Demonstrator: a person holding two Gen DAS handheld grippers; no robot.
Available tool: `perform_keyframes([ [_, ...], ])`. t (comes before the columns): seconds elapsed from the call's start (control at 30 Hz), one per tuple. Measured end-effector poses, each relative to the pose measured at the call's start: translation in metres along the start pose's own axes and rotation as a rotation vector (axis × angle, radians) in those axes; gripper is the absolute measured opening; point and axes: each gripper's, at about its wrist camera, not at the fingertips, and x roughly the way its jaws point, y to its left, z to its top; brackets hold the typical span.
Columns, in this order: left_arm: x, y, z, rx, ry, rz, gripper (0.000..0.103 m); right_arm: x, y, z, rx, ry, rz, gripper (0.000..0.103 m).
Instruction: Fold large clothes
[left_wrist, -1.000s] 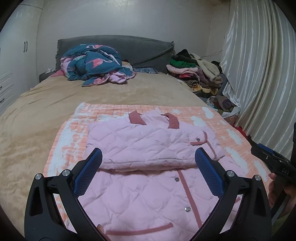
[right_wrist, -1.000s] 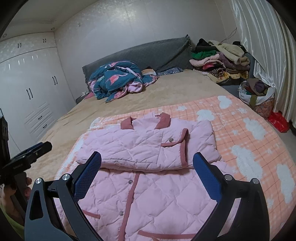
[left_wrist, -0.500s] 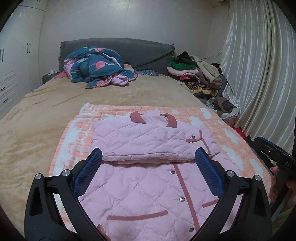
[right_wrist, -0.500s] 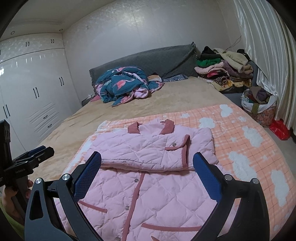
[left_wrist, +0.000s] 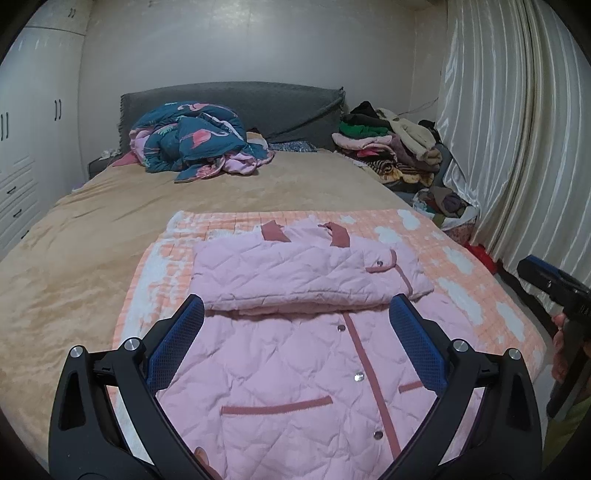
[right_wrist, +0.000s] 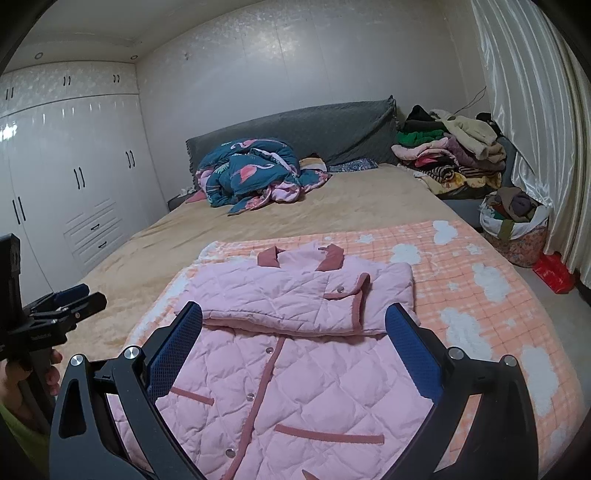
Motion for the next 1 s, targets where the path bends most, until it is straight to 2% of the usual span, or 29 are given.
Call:
perform_keyframes([
  [0.53, -0.015, 0.000, -0.015, -0.009, 0.020, -0.005, 0.094, -0.022, -0.004, -0.002, -0.007, -0.005, -0.015, 0.099],
  [1.0, -0.023, 0.006, -0.037, -0.022, 0.052, -0.008, 0.094, -0.031, -0.005, -0.021, -0.024, 0.042, -0.041, 0.099],
])
